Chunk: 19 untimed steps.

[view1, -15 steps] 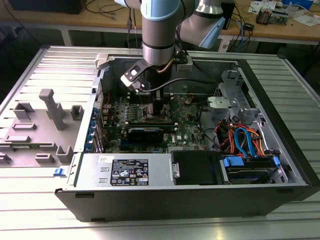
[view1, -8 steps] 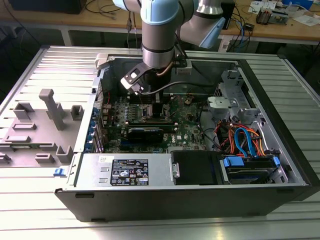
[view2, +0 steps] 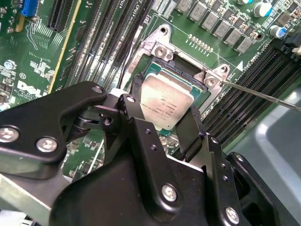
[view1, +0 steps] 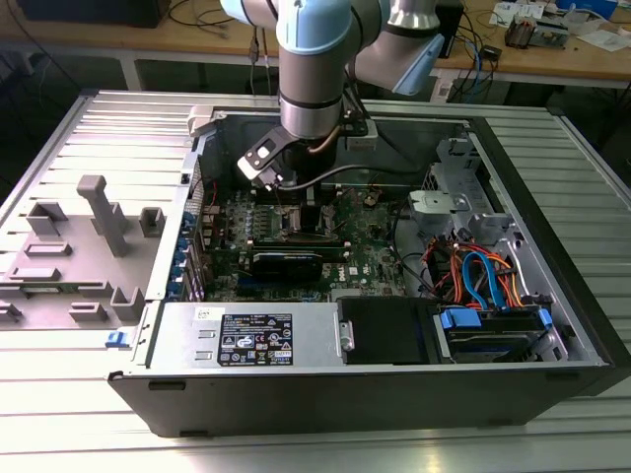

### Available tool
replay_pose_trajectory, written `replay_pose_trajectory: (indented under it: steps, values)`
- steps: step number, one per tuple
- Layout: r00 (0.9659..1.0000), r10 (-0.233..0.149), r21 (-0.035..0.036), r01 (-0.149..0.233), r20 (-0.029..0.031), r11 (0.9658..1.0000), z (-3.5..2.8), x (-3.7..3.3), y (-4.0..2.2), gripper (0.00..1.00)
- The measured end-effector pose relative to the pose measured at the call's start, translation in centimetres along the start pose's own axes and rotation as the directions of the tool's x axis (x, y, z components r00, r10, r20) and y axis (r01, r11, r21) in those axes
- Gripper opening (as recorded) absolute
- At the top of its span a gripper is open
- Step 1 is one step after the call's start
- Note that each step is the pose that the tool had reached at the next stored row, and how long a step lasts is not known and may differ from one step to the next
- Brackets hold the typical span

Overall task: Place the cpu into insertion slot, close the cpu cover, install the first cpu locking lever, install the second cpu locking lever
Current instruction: 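Place the cpu into insertion slot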

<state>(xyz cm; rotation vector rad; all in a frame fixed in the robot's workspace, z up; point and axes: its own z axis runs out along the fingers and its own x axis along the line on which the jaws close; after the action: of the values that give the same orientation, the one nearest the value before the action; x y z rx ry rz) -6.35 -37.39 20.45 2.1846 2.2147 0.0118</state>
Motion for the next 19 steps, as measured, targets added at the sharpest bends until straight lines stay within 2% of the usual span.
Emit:
replay_pose_trajectory:
  steps: [10, 16, 19]
  values:
    - [1.0000, 0.010, 0.0004, -0.010, 0.0007, 1.0000, 0.36, 0.00, 0.00, 0.54]
    - [1.0000, 0.010, -0.0005, -0.010, -0.0010, 1.0000, 0.27, 0.03, 0.02, 0.54]
    - [0.9999, 0.012, 0.0001, -0.012, 0.0001, 0.9999, 0.20, 0.01, 0.01, 0.54]
